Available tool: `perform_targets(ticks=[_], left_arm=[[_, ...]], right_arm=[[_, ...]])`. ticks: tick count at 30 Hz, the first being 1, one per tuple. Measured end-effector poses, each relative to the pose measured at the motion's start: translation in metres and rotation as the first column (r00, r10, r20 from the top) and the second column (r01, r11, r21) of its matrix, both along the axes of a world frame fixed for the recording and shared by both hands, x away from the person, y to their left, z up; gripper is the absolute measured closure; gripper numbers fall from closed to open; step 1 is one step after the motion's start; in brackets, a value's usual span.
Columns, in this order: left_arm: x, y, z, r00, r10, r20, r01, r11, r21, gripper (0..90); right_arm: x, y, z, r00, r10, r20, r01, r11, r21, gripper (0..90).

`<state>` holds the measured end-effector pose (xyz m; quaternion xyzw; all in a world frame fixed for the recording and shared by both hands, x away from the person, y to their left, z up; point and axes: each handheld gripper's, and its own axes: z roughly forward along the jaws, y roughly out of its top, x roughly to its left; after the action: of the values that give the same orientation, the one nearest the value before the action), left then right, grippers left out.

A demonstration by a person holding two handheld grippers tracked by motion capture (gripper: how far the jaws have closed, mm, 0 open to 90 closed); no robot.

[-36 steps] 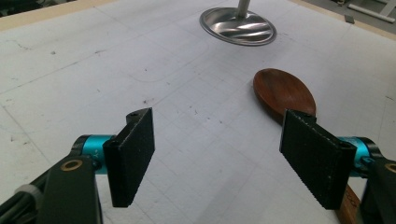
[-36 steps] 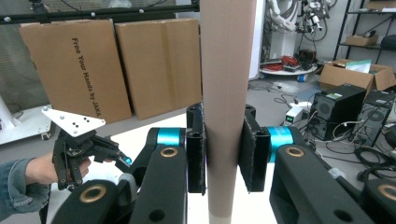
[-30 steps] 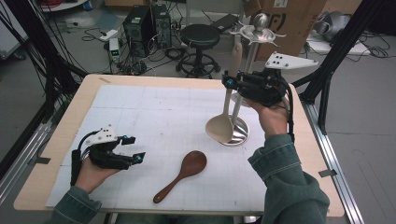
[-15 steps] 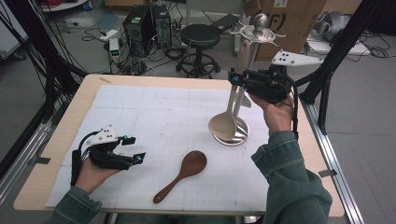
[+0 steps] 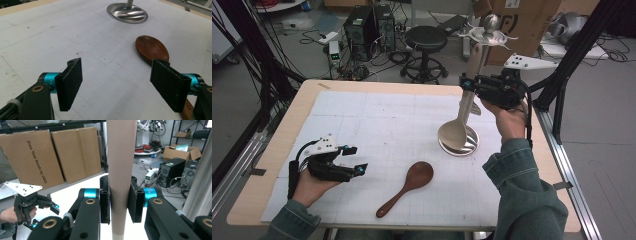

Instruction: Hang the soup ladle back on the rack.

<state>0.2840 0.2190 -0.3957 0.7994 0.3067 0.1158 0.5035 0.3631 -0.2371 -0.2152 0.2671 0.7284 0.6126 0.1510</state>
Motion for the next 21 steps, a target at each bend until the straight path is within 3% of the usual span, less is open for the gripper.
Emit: perform_targets(ticks=[21], left_arm=[[0.0002,0.0003,-0.001,1.0,0.001,-0.004,-0.001,1.0,-0.002,26.1]], right_arm=[[0.005,-0.0072,-0.0027,0.9975,-0.07,-0.006,0.07,0.997,0.014,71.1]])
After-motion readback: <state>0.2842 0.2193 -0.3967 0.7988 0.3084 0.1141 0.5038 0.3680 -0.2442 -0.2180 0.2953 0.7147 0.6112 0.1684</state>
